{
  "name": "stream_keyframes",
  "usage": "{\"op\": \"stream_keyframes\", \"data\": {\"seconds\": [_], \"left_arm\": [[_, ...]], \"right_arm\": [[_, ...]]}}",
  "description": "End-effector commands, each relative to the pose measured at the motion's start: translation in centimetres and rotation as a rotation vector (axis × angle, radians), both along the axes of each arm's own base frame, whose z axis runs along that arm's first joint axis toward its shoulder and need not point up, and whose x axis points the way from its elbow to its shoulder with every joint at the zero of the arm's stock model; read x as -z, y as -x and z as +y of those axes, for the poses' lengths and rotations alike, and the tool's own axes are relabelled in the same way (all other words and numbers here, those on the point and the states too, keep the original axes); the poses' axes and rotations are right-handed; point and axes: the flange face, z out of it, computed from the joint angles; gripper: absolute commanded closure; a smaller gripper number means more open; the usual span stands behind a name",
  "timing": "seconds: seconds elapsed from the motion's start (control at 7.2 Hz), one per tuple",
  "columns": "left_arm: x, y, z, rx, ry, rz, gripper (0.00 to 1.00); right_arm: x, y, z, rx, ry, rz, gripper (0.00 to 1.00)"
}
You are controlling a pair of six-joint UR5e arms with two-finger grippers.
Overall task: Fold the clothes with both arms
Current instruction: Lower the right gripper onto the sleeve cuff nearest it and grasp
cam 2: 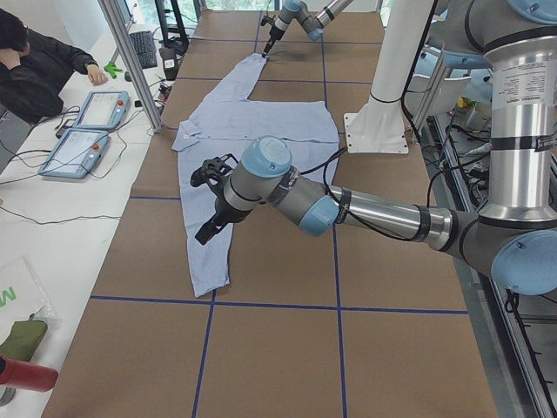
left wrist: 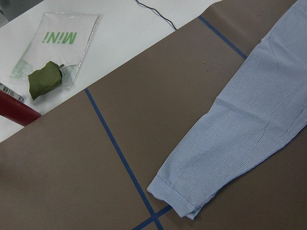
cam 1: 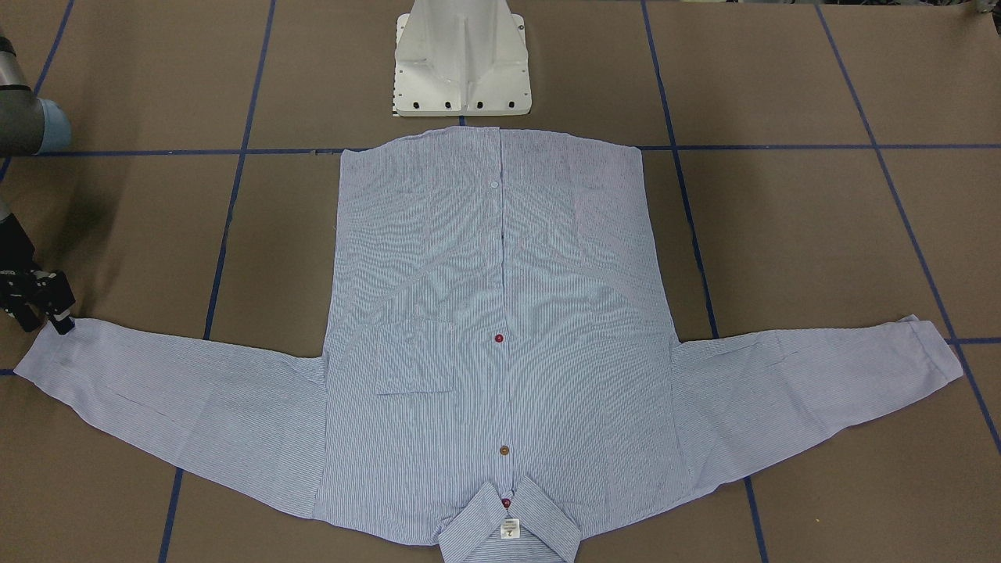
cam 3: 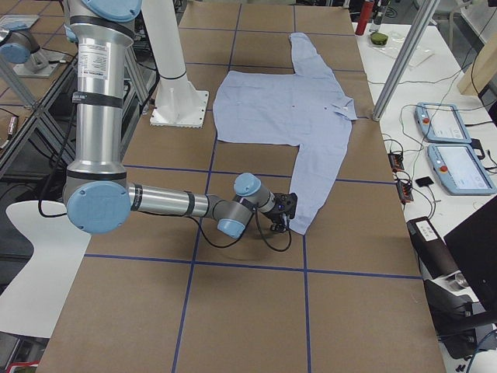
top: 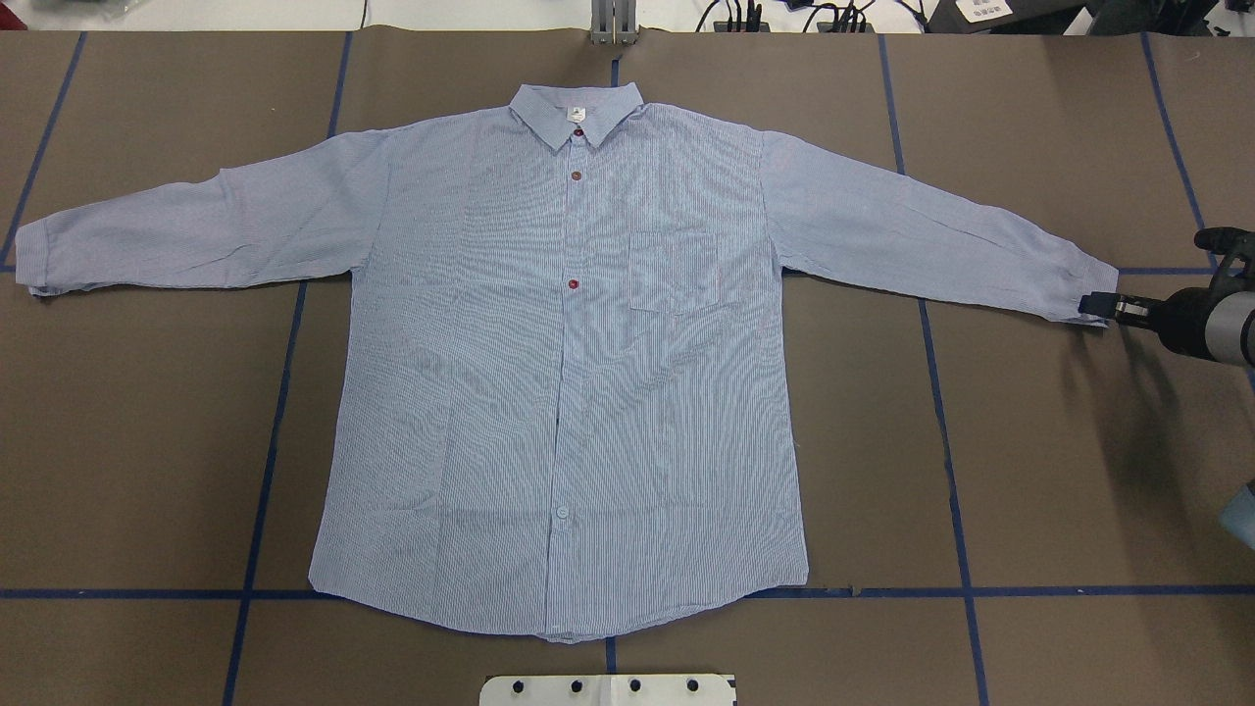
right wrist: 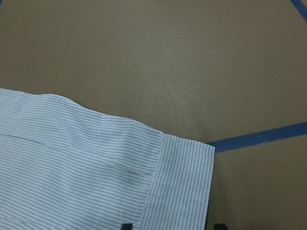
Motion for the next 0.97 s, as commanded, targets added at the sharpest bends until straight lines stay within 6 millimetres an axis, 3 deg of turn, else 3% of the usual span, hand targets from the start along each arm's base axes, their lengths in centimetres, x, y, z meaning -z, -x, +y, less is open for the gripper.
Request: {"op": "stream_keyframes", "data": {"seconds": [0.0,0.42,0.56,0.69,0.83], "left_arm": [[-0.1,0.0,0.1,0.000,0.003,0.000,0.00],[0.0,0.0,0.2,0.000,0.001,0.000,0.00],[0.0,0.1,0.2,0.002,0.001,0.000,0.00],[0.0,0.0,0.2,0.000,0.000,0.000,0.00],[0.0,0.0,0.2,0.000,0.001,0.000,0.00]], "right_arm": [[0.7,0.2,0.0,0.003,-0.010,-0.011,1.00],[0.7,0.1,0.1,0.003,-0.009,-0.008,1.00],[3.3,0.6,-0.5,0.008,-0.034,-0.032,1.00],[7.8,1.8,-1.7,0.013,-0.031,-0.034,1.00],[15.2,4.6,-5.5,0.003,-0.025,-0.020,1.00]]}}
